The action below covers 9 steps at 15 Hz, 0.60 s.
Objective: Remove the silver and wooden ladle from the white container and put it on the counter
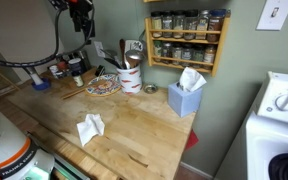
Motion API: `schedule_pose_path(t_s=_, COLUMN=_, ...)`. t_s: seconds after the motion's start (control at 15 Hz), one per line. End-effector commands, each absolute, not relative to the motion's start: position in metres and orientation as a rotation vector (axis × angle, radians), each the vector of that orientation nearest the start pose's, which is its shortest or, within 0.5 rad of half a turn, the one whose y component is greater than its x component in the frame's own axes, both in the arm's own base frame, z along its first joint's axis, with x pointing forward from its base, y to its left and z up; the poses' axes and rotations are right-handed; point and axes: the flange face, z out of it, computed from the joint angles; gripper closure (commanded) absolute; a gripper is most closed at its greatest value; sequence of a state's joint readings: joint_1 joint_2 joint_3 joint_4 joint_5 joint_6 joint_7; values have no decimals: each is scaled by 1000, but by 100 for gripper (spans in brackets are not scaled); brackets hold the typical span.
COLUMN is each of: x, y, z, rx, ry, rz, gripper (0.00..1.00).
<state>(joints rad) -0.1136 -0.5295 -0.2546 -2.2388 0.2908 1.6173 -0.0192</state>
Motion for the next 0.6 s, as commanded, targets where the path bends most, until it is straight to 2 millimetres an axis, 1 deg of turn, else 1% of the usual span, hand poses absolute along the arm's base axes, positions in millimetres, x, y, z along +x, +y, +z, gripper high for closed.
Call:
schedule_pose_path(t_s=0.0, x=359, y=-186, z=522, rx=-2483, ry=570, rz=-38, gripper=0)
schedule_pose_path(t_s=0.13, x=354, y=-210, z=497, rx=-2373, ry=627, rz=-87, gripper=0)
schedule_pose_path(t_s=0.2, x=351, y=-218, z=485, rx=-2320, ry=648, rz=-117, gripper=0)
schedule_pose_path(t_s=0.33, x=349, y=-228, z=461, rx=-2214, ry=703, rz=-170, gripper=0)
schedule_pose_path(t_s=0.53, x=345, y=-239, z=431, rx=-2061, ry=783, rz=-273, gripper=0)
